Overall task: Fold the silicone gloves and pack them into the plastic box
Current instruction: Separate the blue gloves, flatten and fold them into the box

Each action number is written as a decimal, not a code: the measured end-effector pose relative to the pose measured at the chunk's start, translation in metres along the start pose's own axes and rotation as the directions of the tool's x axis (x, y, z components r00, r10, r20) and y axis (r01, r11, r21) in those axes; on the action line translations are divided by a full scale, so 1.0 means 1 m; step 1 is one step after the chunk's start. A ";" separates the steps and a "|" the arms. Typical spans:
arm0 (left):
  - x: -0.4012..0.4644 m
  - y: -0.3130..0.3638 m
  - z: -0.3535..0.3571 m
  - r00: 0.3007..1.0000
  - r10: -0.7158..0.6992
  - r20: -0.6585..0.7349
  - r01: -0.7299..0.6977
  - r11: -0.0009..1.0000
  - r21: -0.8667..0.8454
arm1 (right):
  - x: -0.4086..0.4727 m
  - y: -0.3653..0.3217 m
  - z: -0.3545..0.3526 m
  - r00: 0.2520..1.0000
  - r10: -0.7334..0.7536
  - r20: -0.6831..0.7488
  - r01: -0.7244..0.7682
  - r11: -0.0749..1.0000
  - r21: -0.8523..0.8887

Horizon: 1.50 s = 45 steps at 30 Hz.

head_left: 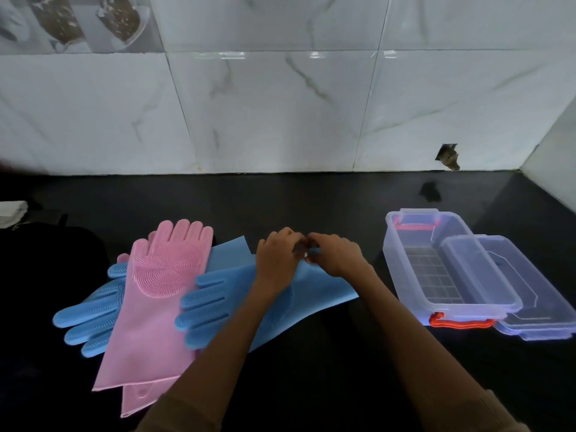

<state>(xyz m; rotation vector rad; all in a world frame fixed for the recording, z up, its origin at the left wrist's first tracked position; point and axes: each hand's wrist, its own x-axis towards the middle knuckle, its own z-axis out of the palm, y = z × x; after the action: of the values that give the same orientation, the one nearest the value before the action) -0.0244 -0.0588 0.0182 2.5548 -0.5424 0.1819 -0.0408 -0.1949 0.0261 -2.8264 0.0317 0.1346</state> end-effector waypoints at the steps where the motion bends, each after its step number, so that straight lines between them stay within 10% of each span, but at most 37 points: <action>1: -0.005 0.003 0.001 0.999 -0.031 -0.027 0.030 0.999 -0.035 | 0.000 0.003 0.001 1.000 0.022 0.007 -0.021 0.999 -0.034; 11: -0.062 0.001 -0.004 0.934 -0.354 -0.047 0.356 0.933 0.051 | -0.010 0.007 -0.021 0.850 0.434 0.299 -0.314 0.873 -0.374; 19: -0.071 0.008 0.006 0.942 -0.337 0.011 0.329 0.927 0.182 | 0.004 -0.029 0.005 0.955 -0.129 0.267 0.043 0.951 0.307; 27: -0.066 0.012 0.017 0.986 -0.165 0.011 0.157 0.954 0.256 | -0.002 -0.004 0.021 0.989 0.122 0.078 -0.140 0.943 0.302; 45: -0.036 0.041 0.061 0.934 0.175 0.312 -0.184 0.983 -0.001 | -0.049 0.079 0.007 0.812 0.576 -0.091 -0.502 0.770 0.394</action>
<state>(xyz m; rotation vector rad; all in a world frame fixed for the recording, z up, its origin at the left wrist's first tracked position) -0.0728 -0.1097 -0.0234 2.5747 -0.8998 -0.1557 -0.0931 -0.2670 -0.0002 -2.3714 0.8450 -0.0409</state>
